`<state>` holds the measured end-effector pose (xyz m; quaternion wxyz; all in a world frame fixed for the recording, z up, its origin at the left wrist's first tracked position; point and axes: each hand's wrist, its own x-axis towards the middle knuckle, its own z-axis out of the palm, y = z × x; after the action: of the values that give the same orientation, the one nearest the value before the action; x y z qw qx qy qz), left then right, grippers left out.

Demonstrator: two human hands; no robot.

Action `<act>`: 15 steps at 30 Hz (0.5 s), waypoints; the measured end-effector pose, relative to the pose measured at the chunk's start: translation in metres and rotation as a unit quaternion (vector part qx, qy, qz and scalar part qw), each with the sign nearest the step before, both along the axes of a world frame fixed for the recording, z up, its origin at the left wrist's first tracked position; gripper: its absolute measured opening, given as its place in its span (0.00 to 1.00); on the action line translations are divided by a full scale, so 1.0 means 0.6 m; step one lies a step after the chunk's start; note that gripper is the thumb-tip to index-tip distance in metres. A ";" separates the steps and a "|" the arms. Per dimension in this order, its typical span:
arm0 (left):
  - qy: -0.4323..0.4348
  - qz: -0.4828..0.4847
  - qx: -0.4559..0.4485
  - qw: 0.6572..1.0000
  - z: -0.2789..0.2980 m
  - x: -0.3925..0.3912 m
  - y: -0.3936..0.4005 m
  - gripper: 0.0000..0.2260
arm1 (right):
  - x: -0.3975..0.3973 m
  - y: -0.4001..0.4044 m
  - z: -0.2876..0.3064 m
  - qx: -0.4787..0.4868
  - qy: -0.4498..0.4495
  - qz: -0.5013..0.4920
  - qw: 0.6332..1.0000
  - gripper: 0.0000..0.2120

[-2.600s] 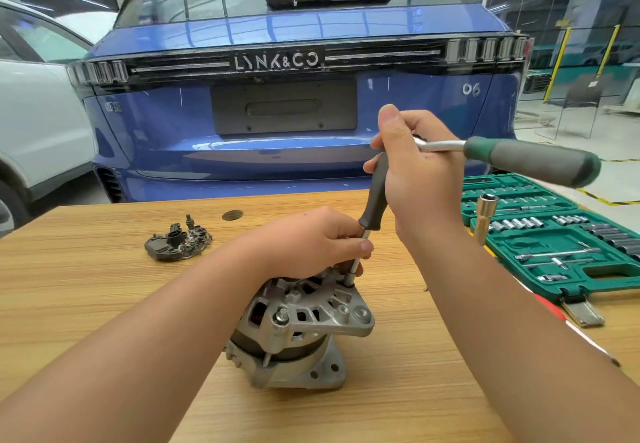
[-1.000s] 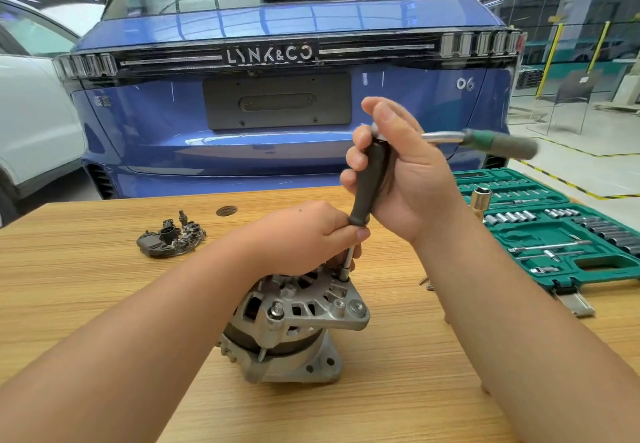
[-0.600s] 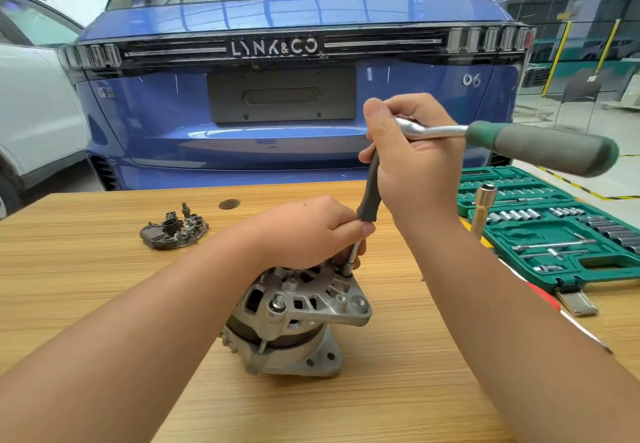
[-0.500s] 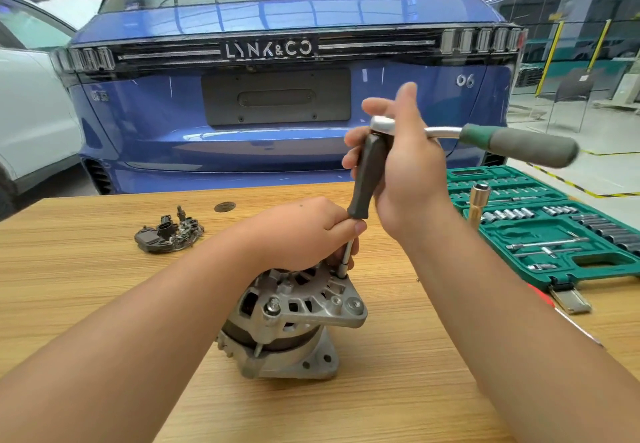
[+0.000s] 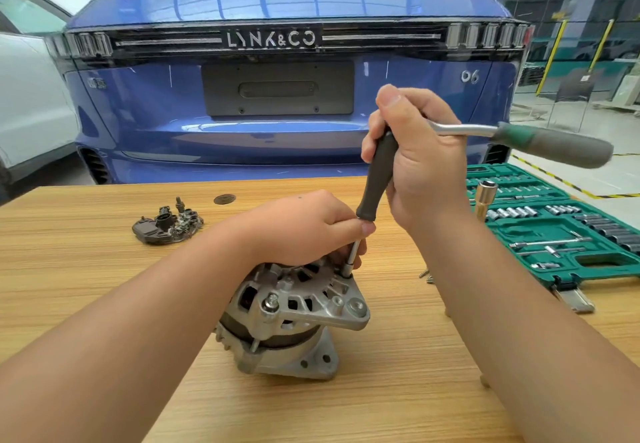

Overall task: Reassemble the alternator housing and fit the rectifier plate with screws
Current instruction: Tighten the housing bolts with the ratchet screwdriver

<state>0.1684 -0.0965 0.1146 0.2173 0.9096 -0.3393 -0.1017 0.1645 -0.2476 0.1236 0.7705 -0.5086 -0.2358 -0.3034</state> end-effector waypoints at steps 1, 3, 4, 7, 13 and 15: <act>0.002 -0.005 0.002 1.000 0.000 -0.001 0.000 0.17 | -0.001 0.002 -0.001 -0.021 -0.017 -0.079 0.996 0.11; -0.004 -0.012 0.015 1.000 0.001 -0.002 -0.002 0.18 | -0.003 0.005 -0.003 -0.059 -0.043 -0.222 0.972 0.11; -0.008 -0.012 0.019 1.000 0.001 -0.003 -0.003 0.19 | -0.004 0.006 -0.004 -0.073 -0.050 -0.265 0.960 0.12; -0.015 -0.006 0.015 1.000 0.000 -0.004 -0.006 0.18 | -0.006 0.004 -0.003 -0.085 -0.037 -0.287 0.953 0.11; -0.043 0.042 0.017 0.998 -0.004 0.002 -0.014 0.19 | -0.001 0.001 0.002 0.086 0.173 0.040 0.980 0.21; -0.049 0.042 0.029 0.997 -0.003 0.004 -0.015 0.20 | 0.002 -0.014 0.007 0.156 0.225 0.185 0.944 0.27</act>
<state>0.1709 -0.1055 0.1127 0.1782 0.9327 -0.3081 -0.0574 0.1659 -0.2561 0.1279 0.9158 -0.3842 -0.0962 -0.0662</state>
